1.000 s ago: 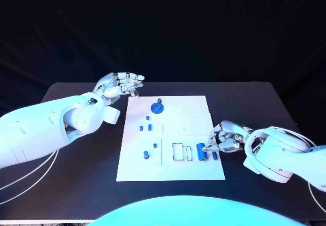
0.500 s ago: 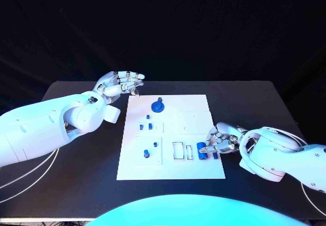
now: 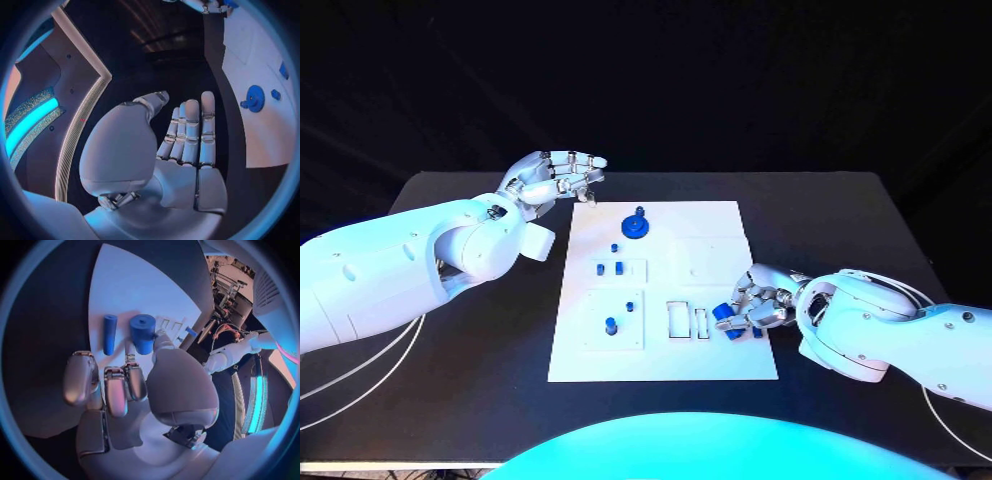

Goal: Assemble the parts on the task board

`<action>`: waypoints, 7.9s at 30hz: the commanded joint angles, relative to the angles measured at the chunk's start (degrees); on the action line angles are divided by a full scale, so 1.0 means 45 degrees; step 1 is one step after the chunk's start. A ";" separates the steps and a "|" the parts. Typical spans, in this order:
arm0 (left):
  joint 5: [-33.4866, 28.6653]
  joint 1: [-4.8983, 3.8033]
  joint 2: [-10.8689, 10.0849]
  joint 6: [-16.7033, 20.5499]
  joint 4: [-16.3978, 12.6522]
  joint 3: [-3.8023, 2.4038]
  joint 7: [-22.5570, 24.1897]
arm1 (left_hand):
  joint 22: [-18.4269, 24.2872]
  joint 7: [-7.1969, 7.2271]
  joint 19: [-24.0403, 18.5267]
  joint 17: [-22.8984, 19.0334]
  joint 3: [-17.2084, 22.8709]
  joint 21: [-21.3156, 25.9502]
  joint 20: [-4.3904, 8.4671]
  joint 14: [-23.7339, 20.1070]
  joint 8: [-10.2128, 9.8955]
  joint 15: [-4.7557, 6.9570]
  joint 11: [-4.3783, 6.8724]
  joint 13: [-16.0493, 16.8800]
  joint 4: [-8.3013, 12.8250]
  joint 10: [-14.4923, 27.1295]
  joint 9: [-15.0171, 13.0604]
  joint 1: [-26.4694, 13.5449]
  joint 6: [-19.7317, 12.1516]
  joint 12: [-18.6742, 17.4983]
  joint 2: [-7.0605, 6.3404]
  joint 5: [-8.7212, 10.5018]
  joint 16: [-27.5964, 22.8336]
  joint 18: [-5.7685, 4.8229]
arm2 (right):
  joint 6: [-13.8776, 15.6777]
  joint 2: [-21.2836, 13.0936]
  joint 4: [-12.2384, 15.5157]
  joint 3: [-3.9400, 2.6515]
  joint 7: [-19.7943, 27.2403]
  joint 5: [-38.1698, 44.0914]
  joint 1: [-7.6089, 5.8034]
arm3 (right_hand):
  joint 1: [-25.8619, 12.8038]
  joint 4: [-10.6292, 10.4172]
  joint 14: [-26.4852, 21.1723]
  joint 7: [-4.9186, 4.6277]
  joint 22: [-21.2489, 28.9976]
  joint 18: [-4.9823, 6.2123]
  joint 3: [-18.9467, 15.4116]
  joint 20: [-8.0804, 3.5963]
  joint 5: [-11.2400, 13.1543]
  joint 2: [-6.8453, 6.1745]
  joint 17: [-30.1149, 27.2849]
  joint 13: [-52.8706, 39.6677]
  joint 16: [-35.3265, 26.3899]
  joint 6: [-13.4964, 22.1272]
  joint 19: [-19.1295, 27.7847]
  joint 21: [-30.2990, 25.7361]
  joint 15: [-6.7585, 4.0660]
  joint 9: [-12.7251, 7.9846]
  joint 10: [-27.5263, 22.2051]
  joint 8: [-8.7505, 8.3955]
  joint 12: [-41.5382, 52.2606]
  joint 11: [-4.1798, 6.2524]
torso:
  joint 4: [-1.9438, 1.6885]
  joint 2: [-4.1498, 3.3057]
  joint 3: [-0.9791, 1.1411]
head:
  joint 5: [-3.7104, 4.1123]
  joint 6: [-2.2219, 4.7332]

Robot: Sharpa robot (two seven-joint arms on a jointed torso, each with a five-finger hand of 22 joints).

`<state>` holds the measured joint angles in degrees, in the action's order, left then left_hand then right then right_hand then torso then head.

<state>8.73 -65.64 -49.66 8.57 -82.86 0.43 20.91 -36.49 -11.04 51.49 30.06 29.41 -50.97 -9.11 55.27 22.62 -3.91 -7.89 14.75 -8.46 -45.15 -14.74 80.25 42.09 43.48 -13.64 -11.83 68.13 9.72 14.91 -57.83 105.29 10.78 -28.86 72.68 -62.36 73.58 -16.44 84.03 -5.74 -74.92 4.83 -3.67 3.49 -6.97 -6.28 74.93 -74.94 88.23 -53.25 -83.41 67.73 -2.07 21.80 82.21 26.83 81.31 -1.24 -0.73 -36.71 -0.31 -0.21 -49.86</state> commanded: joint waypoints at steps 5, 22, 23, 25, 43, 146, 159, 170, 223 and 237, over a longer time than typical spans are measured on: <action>0.0025 -0.0009 -0.0025 -0.0128 -0.0060 -0.0007 0.0067 | 0.0018 -0.0156 0.0052 -0.0014 -0.0038 0.0073 -0.0074 -0.0037 0.0048 -0.0014 -0.0005 -0.0020 0.0015 0.0112 0.0017 0.0050 -0.0064 0.0079 0.0082 -0.0051 0.0068 0.0186 | -0.0803 0.0080 -0.0106 0.0116 -0.0460 0.0414 0.0183 | 0.0635 -0.0007 0.1111 0.0042 -0.1751 -0.0177 -0.0124 -0.0009 -0.0081 0.0162 0.2235 -0.0736 0.0057 -0.0165 -0.0085 0.0050 -0.0129 -0.0133 0.0065 -0.0085 -0.0036 0.0020 | 0.0001 -0.0009 -0.0004 | 0.0031 0.0009; 0.0025 -0.0010 -0.0045 -0.0132 -0.0110 -0.0006 0.0011 | 0.0023 -0.0161 0.0057 -0.0020 -0.0036 0.0079 -0.0074 -0.0043 0.0060 -0.0015 -0.0008 -0.0024 0.0001 0.0119 0.0019 0.0059 -0.0072 0.0087 0.0106 -0.0056 0.0071 0.0186 | 0.0721 -0.0094 0.0288 0.0090 -0.0043 -0.1693 -0.0079 | 0.0557 -0.0062 0.1180 0.0265 -0.1989 -0.0263 -0.0455 -0.0142 -0.0073 0.1171 0.2576 -0.1400 0.0167 -0.0839 -0.0259 0.0556 -0.0289 -0.0208 0.0552 0.0002 0.0402 0.0216 | 0.0009 0.0003 -0.0007 | -0.0030 0.0042; 0.0025 -0.0010 -0.0042 -0.0134 -0.0108 -0.0006 0.0008 | 0.0023 -0.0161 0.0057 -0.0020 -0.0036 0.0079 -0.0074 -0.0043 0.0060 -0.0015 -0.0008 -0.0024 0.0001 0.0119 0.0019 0.0059 -0.0072 0.0087 0.0106 -0.0056 0.0071 0.0186 | 0.0770 -0.0108 0.0330 0.0086 0.0000 -0.1783 -0.0120 | 0.0556 -0.0061 0.1180 0.0266 -0.1991 -0.0264 -0.0456 -0.0143 -0.0073 0.1175 0.2580 -0.1404 0.0168 -0.0841 -0.0260 0.0561 -0.0290 -0.0208 0.0555 0.0002 0.0404 0.0217 | 0.0010 0.0004 -0.0009 | -0.0022 0.0065; 0.0025 -0.0010 -0.0037 -0.0136 -0.0107 -0.0006 0.0004 | 0.0023 -0.0161 0.0057 -0.0020 -0.0036 0.0079 -0.0074 -0.0043 0.0060 -0.0015 -0.0008 -0.0024 0.0001 0.0119 0.0019 0.0059 -0.0072 0.0087 0.0106 -0.0056 0.0071 0.0186 | 0.0855 -0.0135 0.0411 0.0079 0.0075 -0.1960 -0.0200 | 0.0491 -0.0065 0.1189 0.0286 -0.2028 -0.0280 -0.0512 -0.0159 -0.0073 0.1298 0.2623 -0.1446 0.0182 -0.0888 -0.0290 0.0652 -0.0307 -0.0219 0.0586 0.0002 0.0428 0.0236 | 0.0010 0.0008 -0.0013 | -0.0012 0.0091; 0.0020 -0.0010 -0.0007 -0.0109 -0.0128 -0.0006 0.0024 | 0.0037 -0.0173 0.0062 -0.0032 -0.0068 0.0101 -0.0081 -0.0054 0.0088 -0.0029 -0.0024 -0.0041 -0.0071 0.0159 0.0023 0.0007 -0.0088 0.0086 0.0120 -0.0050 0.0080 0.0181 | 0.0603 0.0901 0.0403 0.0062 0.0513 -0.3357 -0.0457 | 0.0294 -0.0063 0.1216 0.0358 -0.2101 -0.0305 -0.0694 -0.0211 -0.0075 0.1648 0.2762 -0.1756 0.0226 -0.1060 -0.0343 0.0799 -0.0363 -0.0241 0.0790 0.0016 0.0645 0.0300 | -0.0011 -0.0001 -0.0012 | -0.0022 0.0164; -0.0010 -0.0013 -0.0060 -0.0157 -0.0104 -0.0006 -0.0155 | 0.0113 -0.0194 0.0083 -0.0077 -0.0132 0.0214 -0.0115 -0.0099 0.0196 -0.0062 -0.0050 -0.0108 -0.0327 0.0280 0.0046 -0.0087 -0.0157 0.0097 0.0185 -0.0059 0.0127 0.0181 | -0.0278 0.0850 0.0696 0.0065 0.1157 -0.2702 -0.0303 | -0.1267 0.0074 0.1213 0.0428 -0.2284 -0.0284 -0.0985 -0.0251 -0.0075 0.1034 0.2761 -0.1838 0.0218 -0.0939 -0.0351 0.0504 -0.0407 0.0216 0.0745 0.0510 0.0229 0.0354 | 0.0010 -0.0008 0.0014 | -0.0143 0.0073; 0.0001 -0.0013 -0.0046 -0.0171 -0.0113 -0.0006 -0.0168 | 0.0113 -0.0194 0.0083 -0.0077 -0.0132 0.0214 -0.0115 -0.0099 0.0196 -0.0062 -0.0050 -0.0108 -0.0327 0.0280 0.0046 -0.0087 -0.0157 0.0097 0.0185 -0.0059 0.0127 0.0181 | -0.0230 0.1029 0.0549 0.0064 0.0900 -0.2323 -0.0303 | -0.0112 0.0108 0.1215 0.0495 -0.2301 -0.0290 -0.0920 -0.0307 -0.0110 0.1233 0.2776 -0.1814 0.0222 -0.0875 -0.0365 0.0516 -0.0463 0.0600 0.0727 0.0709 0.0161 0.0419 | -0.0005 -0.0003 0.0003 | -0.0141 0.0060; 0.0009 -0.0013 -0.0054 -0.0128 -0.0119 -0.0006 -0.0179 | 0.0113 -0.0194 0.0083 -0.0077 -0.0132 0.0214 -0.0115 -0.0099 0.0196 -0.0062 -0.0050 -0.0108 -0.0327 0.0280 0.0046 -0.0087 -0.0157 0.0097 0.0185 -0.0059 0.0127 0.0181 | 0.0345 0.1293 0.0226 0.0063 0.0609 -0.1843 -0.0300 | 0.0252 -0.0035 0.1213 0.0507 -0.2299 -0.0289 -0.0631 -0.0333 -0.0124 0.1641 0.2765 -0.1815 0.0218 -0.0818 -0.0368 0.0490 -0.0483 0.0763 0.0727 0.0715 0.0135 0.0437 | 0.0001 -0.0004 0.0006 | -0.0175 0.0015; 0.0028 -0.0013 -0.0056 -0.0127 -0.0089 -0.0006 -0.0176 | 0.0138 -0.0211 0.0098 -0.0098 -0.0124 0.0250 -0.0122 -0.0121 0.0228 -0.0069 -0.0063 -0.0132 -0.0360 0.0311 0.0064 -0.0021 -0.0214 0.0119 0.0205 -0.0060 0.0149 0.0182 | 0.0048 0.1540 0.0018 0.0066 0.0564 -0.1396 0.0026 | 0.0846 0.0073 0.1205 0.0574 -0.2286 -0.0277 -0.0432 -0.0360 -0.0140 0.1473 0.2727 -0.1811 0.0204 -0.0836 -0.0353 0.0415 -0.0523 0.0931 0.0718 0.0710 0.0094 0.0491 | 0.0008 0.0001 0.0008 | -0.0183 -0.0032; 0.0029 -0.0014 -0.0035 -0.0135 -0.0061 -0.0006 -0.0201 | 0.0139 -0.0212 0.0099 -0.0100 -0.0125 0.0252 -0.0123 -0.0123 0.0231 -0.0070 -0.0065 -0.0134 -0.0367 0.0313 0.0065 -0.0022 -0.0217 0.0121 0.0206 -0.0060 0.0151 0.0181 | 0.0209 0.1601 -0.0020 0.0064 0.0412 -0.1839 0.0035 | 0.0514 -0.0063 0.1213 0.0593 -0.2310 -0.0295 -0.0272 -0.0388 -0.0123 0.1958 0.2765 -0.1835 0.0215 -0.0919 -0.0390 0.0511 -0.0547 0.1013 0.0745 0.0722 0.0107 0.0511 | 0.0013 0.0000 0.0001 | -0.0136 -0.0029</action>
<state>8.77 -65.65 -49.95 8.60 -83.07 0.44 19.72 -35.92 -10.84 51.70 29.67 28.78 -50.04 -9.31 55.07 23.38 -4.11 -8.08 14.21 -9.72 -44.14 -14.50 80.03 41.48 43.71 -12.95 -11.83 68.48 9.71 15.67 -50.65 105.20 11.08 -26.73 65.09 -62.23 75.86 -16.82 84.03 -3.37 -74.92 3.95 -5.18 2.04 -7.50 1.69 74.91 -75.27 88.89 -57.21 -84.01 69.67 -4.09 26.26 84.03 29.94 82.02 0.60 -0.69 -36.72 -0.31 -0.81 -50.01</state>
